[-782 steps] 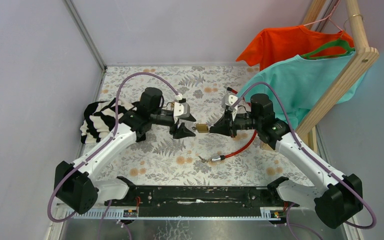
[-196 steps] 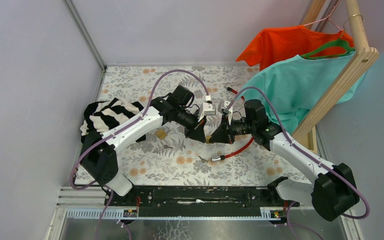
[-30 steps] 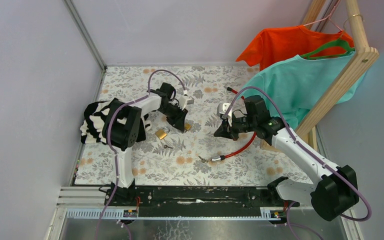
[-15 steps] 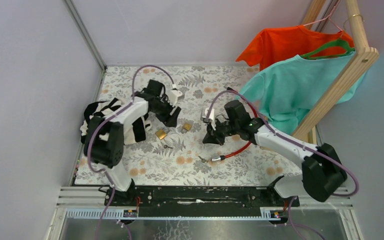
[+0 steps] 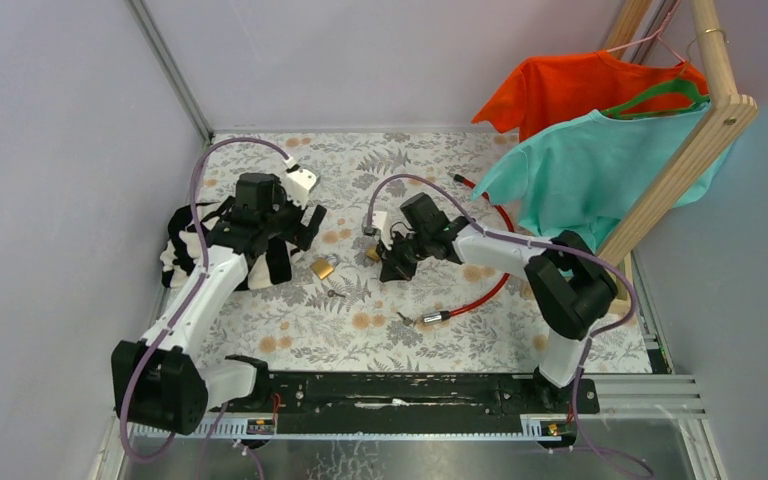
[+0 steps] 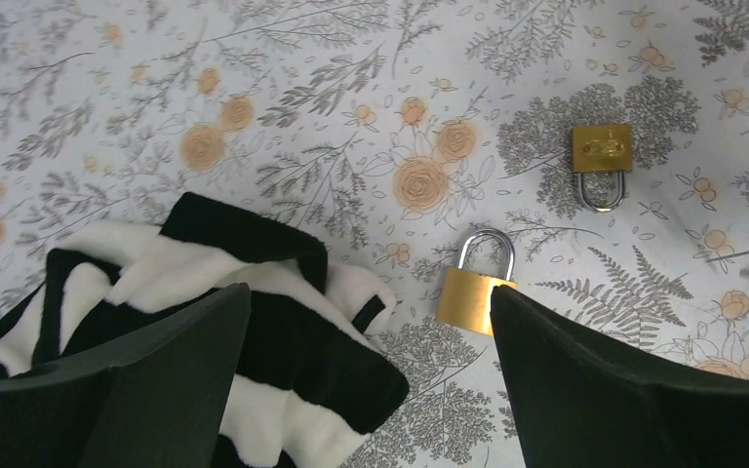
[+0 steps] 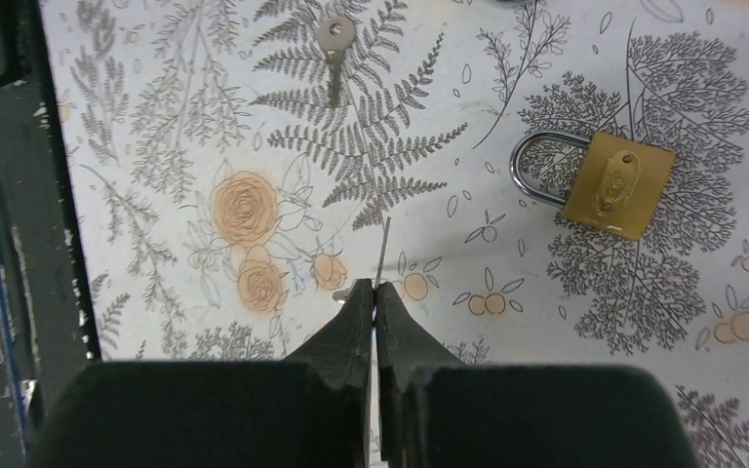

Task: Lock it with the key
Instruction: Place the key at the center of the board.

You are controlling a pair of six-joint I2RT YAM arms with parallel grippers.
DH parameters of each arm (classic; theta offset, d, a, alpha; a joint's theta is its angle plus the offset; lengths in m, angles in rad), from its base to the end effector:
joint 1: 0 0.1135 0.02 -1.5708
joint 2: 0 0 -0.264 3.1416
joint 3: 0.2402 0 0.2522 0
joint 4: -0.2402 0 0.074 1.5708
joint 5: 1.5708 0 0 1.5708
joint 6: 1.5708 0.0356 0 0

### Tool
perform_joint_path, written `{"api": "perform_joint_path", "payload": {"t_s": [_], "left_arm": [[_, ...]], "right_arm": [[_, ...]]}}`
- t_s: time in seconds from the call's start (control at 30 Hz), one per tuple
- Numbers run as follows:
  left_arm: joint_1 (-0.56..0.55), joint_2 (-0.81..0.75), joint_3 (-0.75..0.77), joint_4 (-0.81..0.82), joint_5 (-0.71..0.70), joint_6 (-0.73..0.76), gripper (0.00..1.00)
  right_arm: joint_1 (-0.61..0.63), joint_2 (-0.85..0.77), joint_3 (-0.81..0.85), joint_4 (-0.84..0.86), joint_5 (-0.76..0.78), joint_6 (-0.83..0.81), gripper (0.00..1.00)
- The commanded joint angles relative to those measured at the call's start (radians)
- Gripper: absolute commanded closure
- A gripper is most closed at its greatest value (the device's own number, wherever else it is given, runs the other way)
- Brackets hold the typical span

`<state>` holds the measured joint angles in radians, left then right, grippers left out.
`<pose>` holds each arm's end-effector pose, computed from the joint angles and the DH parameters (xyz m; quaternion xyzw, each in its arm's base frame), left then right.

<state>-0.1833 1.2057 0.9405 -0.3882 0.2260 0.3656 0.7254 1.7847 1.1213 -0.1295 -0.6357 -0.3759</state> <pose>0.2583 -0.0560 0.2877 0.2895 0.8440 -0.0606 0.4473 0.2688 0.2666 0.1948 -0.5609 0.6870 0.3474 0.3045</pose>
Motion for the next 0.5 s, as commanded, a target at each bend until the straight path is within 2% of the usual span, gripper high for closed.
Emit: {"api": "perform_joint_path", "payload": {"t_s": [0.0, 0.17, 0.27, 0.33, 0.47], "left_arm": [[0.002, -0.064, -0.016, 0.053, -0.114, -0.038, 0.00], [0.002, -0.100, -0.004, 0.018, -0.140, -0.061, 0.00], [0.002, -0.113, -0.006, 0.007, -0.126, -0.058, 0.00], [0.002, -0.113, -0.006, -0.002, -0.118, -0.054, 0.00], [0.002, -0.122, -0.011, -0.008, -0.100, -0.056, 0.00]], "right_arm": [[0.022, 0.077, 0.076, -0.002, 0.041, 0.031, 0.96], [0.039, 0.140, 0.102, -0.002, 0.053, 0.049, 0.93], [0.043, 0.159, 0.123, -0.004, 0.078, 0.073, 0.87], [0.043, 0.163, 0.141, -0.021, 0.108, 0.074, 0.79], [0.043, 0.143, 0.164, -0.061, 0.149, 0.058, 0.53]]}}
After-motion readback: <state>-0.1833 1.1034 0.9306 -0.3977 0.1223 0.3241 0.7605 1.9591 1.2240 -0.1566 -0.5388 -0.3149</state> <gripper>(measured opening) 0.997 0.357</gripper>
